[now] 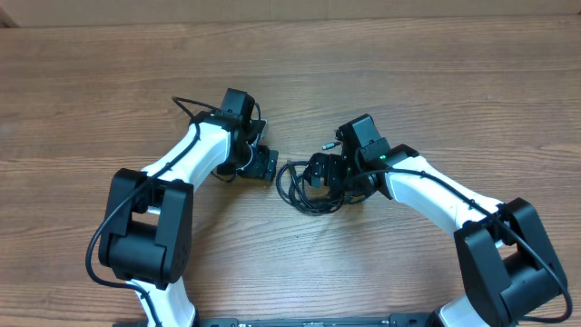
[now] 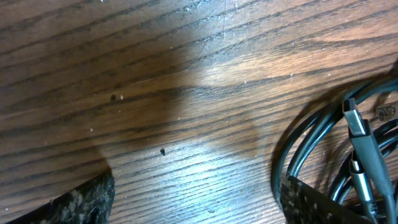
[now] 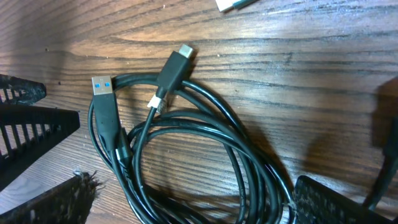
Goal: Untangle cables
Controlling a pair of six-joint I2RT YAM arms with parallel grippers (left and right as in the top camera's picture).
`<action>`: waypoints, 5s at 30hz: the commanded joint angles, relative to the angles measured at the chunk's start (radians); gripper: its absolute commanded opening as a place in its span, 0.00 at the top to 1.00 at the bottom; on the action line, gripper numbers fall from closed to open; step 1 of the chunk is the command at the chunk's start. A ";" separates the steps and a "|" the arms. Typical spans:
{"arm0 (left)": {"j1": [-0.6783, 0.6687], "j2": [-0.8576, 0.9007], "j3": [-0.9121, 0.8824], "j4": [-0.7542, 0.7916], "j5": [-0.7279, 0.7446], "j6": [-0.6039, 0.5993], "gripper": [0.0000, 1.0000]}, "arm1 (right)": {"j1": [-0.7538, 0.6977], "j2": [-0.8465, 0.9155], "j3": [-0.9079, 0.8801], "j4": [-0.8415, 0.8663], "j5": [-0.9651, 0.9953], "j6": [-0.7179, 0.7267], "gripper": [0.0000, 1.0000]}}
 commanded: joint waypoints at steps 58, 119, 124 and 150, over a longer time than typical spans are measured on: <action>-0.101 0.154 -0.085 0.008 -0.083 -0.064 0.00 | -0.028 0.077 0.060 -0.150 0.239 -0.226 0.00; 0.036 0.154 -0.085 -0.132 -0.534 -0.375 0.00 | -0.028 0.077 -0.039 -0.109 0.369 -0.240 0.00; 0.074 0.154 -0.085 -0.135 -0.531 -0.356 0.00 | -0.028 0.077 -0.039 -0.106 0.416 -0.240 0.00; 0.550 0.154 -0.117 -0.160 -0.285 -0.415 0.01 | -0.030 0.077 -0.010 -0.169 0.637 -0.240 0.00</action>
